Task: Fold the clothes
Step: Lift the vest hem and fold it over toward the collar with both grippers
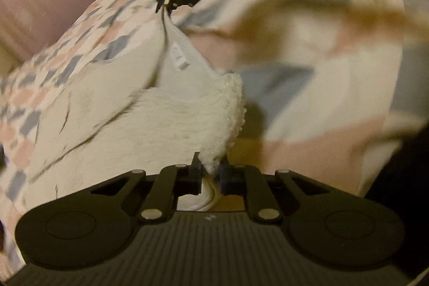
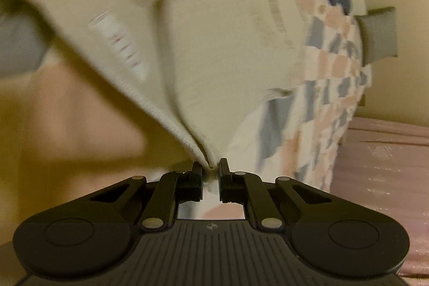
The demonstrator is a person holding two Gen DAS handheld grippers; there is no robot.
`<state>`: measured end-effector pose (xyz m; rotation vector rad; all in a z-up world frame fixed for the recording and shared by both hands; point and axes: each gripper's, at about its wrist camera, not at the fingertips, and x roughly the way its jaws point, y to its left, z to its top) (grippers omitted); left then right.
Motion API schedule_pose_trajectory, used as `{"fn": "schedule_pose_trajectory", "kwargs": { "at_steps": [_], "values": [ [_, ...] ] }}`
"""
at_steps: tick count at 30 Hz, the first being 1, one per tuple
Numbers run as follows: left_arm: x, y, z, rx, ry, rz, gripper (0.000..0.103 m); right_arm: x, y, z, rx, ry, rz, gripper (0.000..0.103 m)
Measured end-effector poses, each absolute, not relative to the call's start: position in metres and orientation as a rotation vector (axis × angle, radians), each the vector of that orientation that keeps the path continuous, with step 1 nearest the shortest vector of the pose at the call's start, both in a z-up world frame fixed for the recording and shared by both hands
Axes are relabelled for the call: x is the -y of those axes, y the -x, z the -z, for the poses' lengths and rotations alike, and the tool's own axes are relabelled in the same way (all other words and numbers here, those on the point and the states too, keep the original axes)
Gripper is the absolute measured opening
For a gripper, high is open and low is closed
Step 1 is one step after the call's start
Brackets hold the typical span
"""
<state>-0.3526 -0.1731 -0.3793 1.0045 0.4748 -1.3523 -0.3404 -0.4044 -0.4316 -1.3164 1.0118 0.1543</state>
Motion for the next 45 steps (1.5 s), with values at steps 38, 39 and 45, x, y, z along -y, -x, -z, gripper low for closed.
{"fn": "schedule_pose_trajectory", "kwargs": {
  "at_steps": [38, 39, 45],
  "values": [
    [0.039, -0.088, 0.39, -1.335, 0.112, 0.675, 0.008, 0.475, -0.121, 0.41, -1.198, -0.274, -0.168, 0.006],
    [0.04, -0.09, 0.387, -1.321, 0.103, 0.679, 0.007, 0.476, -0.118, 0.406, -1.172, -0.283, -0.17, 0.006],
    [0.044, -0.111, 0.364, -1.202, 0.063, 0.665, 0.007, 0.496, -0.107, 0.369, -0.997, -0.348, -0.092, 0.005]
  ]
}}
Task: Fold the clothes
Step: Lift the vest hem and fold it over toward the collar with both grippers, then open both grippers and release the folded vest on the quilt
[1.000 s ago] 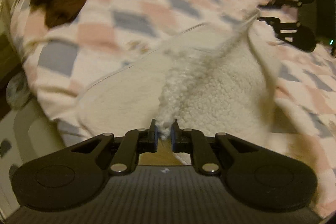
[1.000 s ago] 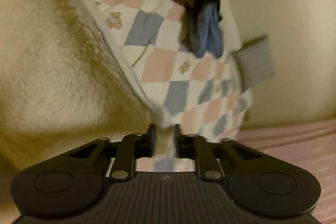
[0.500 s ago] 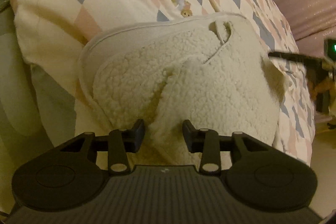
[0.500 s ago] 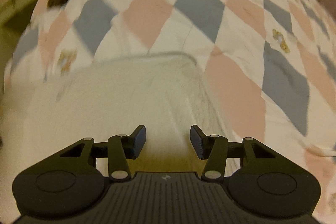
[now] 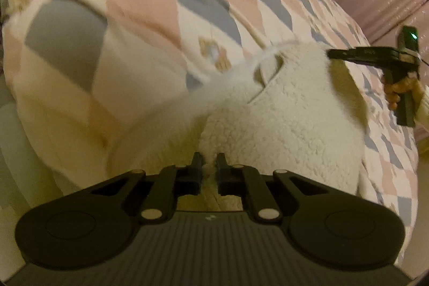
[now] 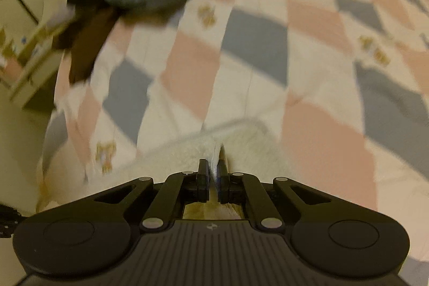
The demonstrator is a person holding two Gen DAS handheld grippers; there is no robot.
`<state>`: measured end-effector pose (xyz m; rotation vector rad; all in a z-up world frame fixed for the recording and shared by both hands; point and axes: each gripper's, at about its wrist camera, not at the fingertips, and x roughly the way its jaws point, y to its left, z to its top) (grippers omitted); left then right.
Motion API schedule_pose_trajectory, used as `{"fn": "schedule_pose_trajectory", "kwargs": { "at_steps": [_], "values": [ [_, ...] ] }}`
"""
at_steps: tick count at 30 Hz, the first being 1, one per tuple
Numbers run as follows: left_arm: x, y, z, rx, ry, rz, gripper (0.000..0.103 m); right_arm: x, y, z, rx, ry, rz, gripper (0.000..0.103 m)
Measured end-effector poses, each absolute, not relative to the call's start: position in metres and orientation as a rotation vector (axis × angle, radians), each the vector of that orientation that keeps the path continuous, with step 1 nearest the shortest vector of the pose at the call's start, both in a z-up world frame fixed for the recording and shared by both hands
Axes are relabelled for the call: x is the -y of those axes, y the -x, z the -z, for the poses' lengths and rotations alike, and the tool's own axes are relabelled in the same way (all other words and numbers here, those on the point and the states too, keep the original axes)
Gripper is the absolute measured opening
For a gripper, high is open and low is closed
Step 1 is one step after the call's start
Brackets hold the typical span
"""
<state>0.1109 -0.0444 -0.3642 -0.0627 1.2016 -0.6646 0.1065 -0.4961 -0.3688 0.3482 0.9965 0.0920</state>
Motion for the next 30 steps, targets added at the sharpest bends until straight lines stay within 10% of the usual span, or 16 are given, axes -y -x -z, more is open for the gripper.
{"fn": "schedule_pose_trajectory", "kwargs": {
  "at_steps": [13, 19, 30],
  "values": [
    [0.05, -0.132, 0.383, -1.193, 0.002, 0.597, 0.008, 0.491, -0.132, 0.398, -1.003, -0.326, -0.013, 0.005],
    [0.053, -0.14, 0.385, -1.224, -0.081, 0.557, 0.023, 0.488, -0.122, 0.399, -1.055, -0.259, 0.197, 0.042],
    [0.093, -0.122, 0.39, -1.156, -0.262, 0.717, 0.019, 0.462, 0.0, 0.403, -1.016, -0.257, 0.435, 0.033]
  ]
}}
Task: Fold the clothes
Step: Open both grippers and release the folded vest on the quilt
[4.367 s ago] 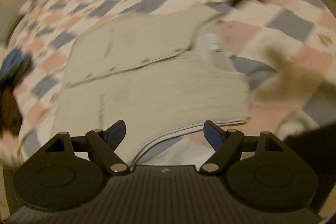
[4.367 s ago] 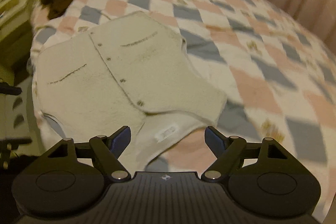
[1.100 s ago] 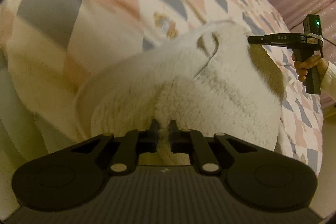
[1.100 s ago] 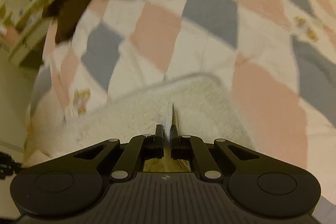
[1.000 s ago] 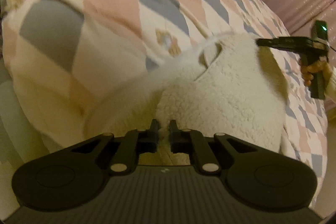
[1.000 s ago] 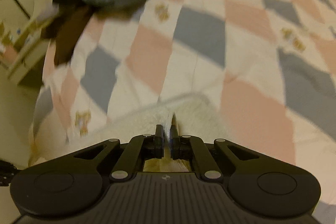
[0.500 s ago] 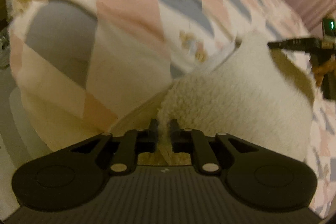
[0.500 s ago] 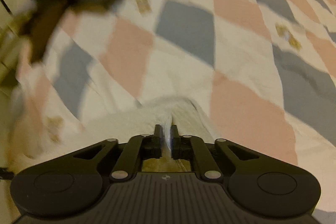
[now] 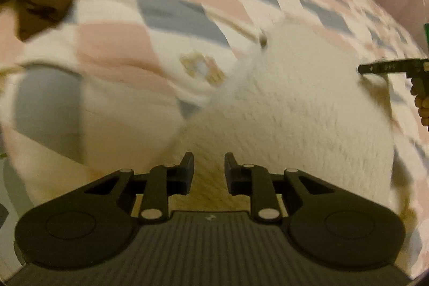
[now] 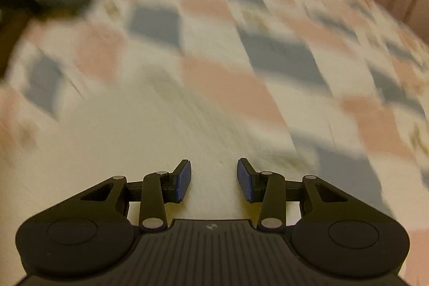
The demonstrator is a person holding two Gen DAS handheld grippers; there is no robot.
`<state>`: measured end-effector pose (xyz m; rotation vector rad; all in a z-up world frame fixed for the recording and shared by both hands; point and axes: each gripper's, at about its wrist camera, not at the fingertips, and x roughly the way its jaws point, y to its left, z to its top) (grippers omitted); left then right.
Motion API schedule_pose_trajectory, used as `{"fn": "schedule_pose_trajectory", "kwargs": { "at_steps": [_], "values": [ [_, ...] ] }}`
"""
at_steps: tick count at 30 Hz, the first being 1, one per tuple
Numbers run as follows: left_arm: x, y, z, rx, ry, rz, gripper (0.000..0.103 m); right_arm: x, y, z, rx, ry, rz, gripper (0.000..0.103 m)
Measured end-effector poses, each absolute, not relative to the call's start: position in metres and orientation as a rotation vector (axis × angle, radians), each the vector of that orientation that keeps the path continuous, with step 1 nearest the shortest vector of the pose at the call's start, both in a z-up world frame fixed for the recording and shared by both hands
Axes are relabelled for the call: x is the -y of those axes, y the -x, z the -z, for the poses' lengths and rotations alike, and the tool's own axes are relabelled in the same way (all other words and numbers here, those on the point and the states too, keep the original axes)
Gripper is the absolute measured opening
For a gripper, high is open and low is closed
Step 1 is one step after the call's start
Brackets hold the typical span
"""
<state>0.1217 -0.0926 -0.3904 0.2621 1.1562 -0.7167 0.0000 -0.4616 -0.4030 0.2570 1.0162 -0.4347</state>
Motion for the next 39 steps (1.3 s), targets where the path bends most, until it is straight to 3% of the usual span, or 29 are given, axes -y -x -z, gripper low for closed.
{"fn": "schedule_pose_trajectory", "kwargs": {
  "at_steps": [3, 9, 13, 15, 22, 27, 30, 35, 39],
  "values": [
    [0.106, -0.117, 0.394, -1.147, -0.308, 0.774, 0.019, 0.477, 0.017, 0.429, -1.073, -0.31, 0.478, 0.032],
    [0.1, -0.124, 0.378, -1.126, -0.294, 0.818, 0.019, 0.465, 0.028, 0.382, -0.91, -0.3, 0.598, 0.037],
    [0.106, -0.128, 0.388, -1.157, -0.384, 0.833, 0.019, 0.471, 0.031, 0.417, -1.106, -0.293, 0.676, 0.038],
    [0.107, -0.13, 0.383, -1.141, -0.402, 0.856, 0.016, 0.46, 0.038, 0.402, -1.055, -0.297, 0.699, 0.037],
    [0.111, -0.131, 0.368, -1.092, -0.449, 0.982, 0.016, 0.334, 0.067, 0.338, -0.894, -0.353, 0.569, 0.038],
    [0.116, -0.128, 0.399, -1.091, -0.516, 0.992, 0.017, 0.232, 0.087, 0.378, -1.029, -0.419, 0.4, 0.037],
    [0.106, -0.117, 0.4, -1.063, -0.549, 0.981, 0.016, 0.192, 0.097, 0.393, -1.107, -0.297, 0.391, 0.037],
    [0.087, -0.092, 0.396, -1.002, -0.641, 0.958, 0.015, 0.167, 0.131, 0.361, -0.957, -0.329, 0.35, 0.037],
    [0.075, -0.072, 0.393, -0.963, -0.713, 0.93, 0.015, 0.13, 0.146, 0.391, -1.078, -0.248, 0.258, 0.037]
  ]
}}
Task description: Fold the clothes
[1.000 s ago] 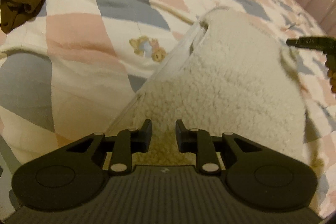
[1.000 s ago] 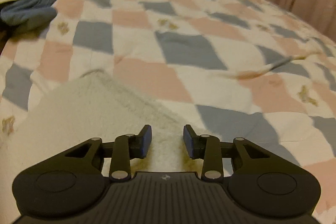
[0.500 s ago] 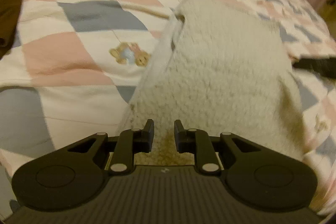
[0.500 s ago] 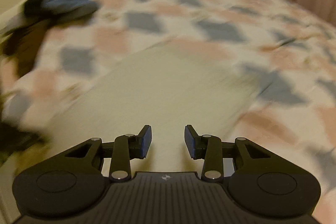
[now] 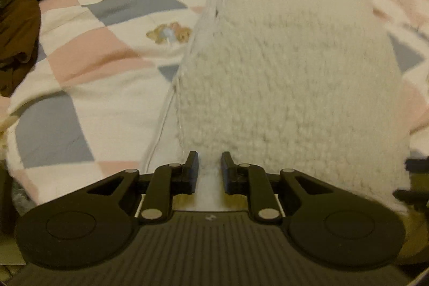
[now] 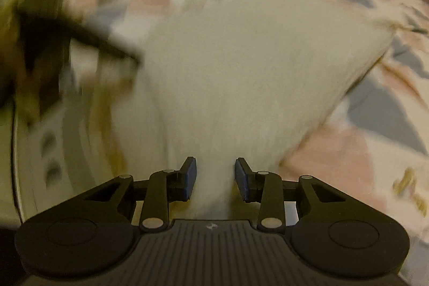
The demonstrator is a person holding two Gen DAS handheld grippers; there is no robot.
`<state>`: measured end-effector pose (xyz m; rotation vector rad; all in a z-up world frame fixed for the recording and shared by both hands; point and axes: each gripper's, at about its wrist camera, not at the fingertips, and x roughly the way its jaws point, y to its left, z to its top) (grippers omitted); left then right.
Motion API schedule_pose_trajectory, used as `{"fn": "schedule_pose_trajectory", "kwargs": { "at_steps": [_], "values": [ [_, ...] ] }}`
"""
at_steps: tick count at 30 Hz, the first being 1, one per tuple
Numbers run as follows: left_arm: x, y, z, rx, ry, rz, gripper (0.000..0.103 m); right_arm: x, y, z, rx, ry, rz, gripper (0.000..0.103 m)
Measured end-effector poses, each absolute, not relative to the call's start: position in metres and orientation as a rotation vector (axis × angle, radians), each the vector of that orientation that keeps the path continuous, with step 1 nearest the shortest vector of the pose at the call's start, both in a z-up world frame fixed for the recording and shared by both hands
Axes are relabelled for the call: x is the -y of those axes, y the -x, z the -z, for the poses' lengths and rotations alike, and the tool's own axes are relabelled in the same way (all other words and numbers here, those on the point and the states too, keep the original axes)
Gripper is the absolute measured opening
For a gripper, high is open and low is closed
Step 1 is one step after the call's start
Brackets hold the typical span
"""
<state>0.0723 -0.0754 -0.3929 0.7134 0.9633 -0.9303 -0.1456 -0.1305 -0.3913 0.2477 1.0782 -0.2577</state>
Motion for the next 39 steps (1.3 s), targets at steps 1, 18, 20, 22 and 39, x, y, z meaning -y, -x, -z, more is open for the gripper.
{"fn": "schedule_pose_trajectory", "kwargs": {
  "at_steps": [1, 18, 20, 22, 39],
  "values": [
    [0.075, -0.068, 0.388, -0.962, -0.73, 0.917, 0.015, 0.129, 0.148, 0.388, -1.07, -0.246, 0.266, 0.037],
    [0.039, -0.005, 0.234, -0.854, -0.781, 1.012, 0.025, 0.154, 0.194, 0.255, -0.872, -0.771, 0.719, 0.066],
    [0.037, -0.014, 0.221, -0.822, -0.793, 1.043, 0.03, 0.143, 0.188, 0.25, -0.869, -0.779, 0.802, 0.067],
    [0.03, -0.025, 0.205, -0.78, -0.805, 1.074, 0.033, 0.127, 0.181, 0.244, -0.873, -0.789, 0.898, 0.068],
    [-0.074, -0.088, 0.162, -0.747, -0.832, 1.266, 0.048, -0.044, 0.12, 0.185, -0.755, -0.77, 1.171, 0.078]
  ]
}}
